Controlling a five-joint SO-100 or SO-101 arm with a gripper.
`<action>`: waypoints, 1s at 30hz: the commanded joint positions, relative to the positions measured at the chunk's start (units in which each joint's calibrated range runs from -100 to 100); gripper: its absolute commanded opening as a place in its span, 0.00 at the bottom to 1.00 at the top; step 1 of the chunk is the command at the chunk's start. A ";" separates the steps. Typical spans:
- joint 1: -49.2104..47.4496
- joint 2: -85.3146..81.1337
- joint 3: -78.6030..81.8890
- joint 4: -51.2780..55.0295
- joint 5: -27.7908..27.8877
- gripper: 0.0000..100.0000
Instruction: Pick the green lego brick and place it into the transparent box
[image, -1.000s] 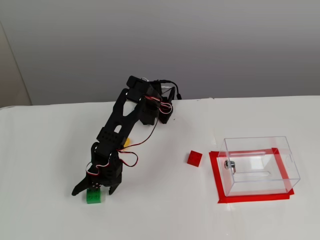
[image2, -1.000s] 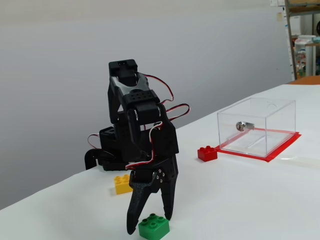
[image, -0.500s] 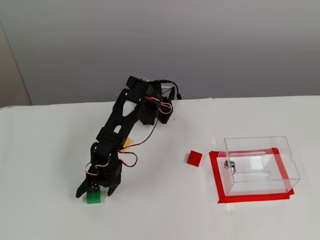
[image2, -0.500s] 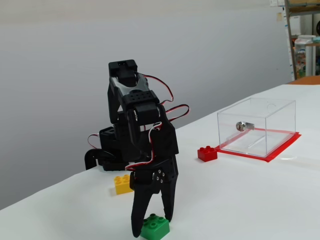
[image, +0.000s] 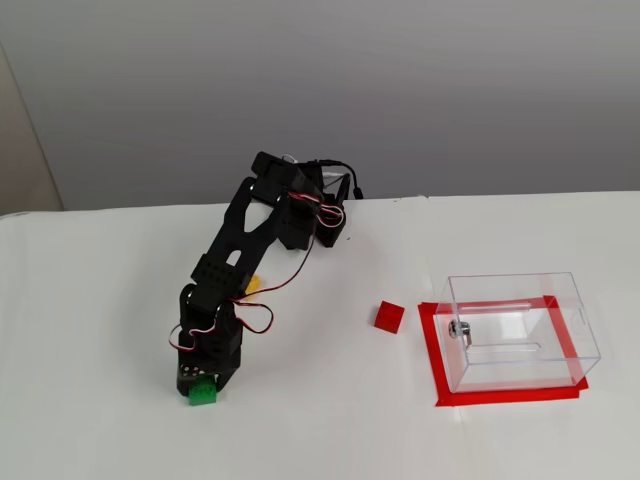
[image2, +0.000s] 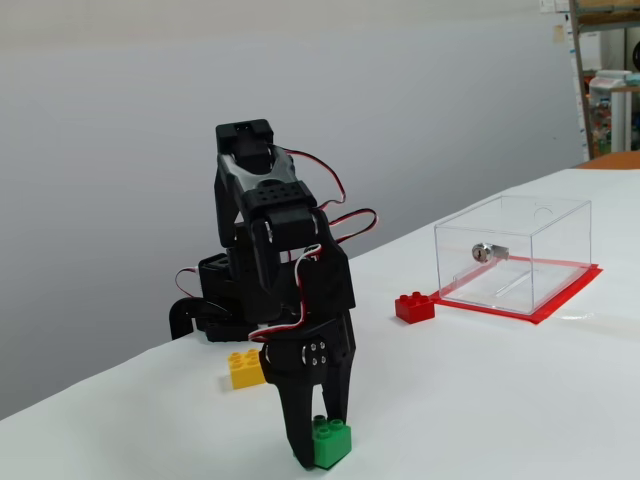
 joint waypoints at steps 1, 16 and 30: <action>1.38 -0.67 -1.29 -0.37 0.21 0.16; 1.38 -15.43 -1.11 0.24 -1.88 0.16; -5.71 -34.44 -0.38 0.59 -7.10 0.17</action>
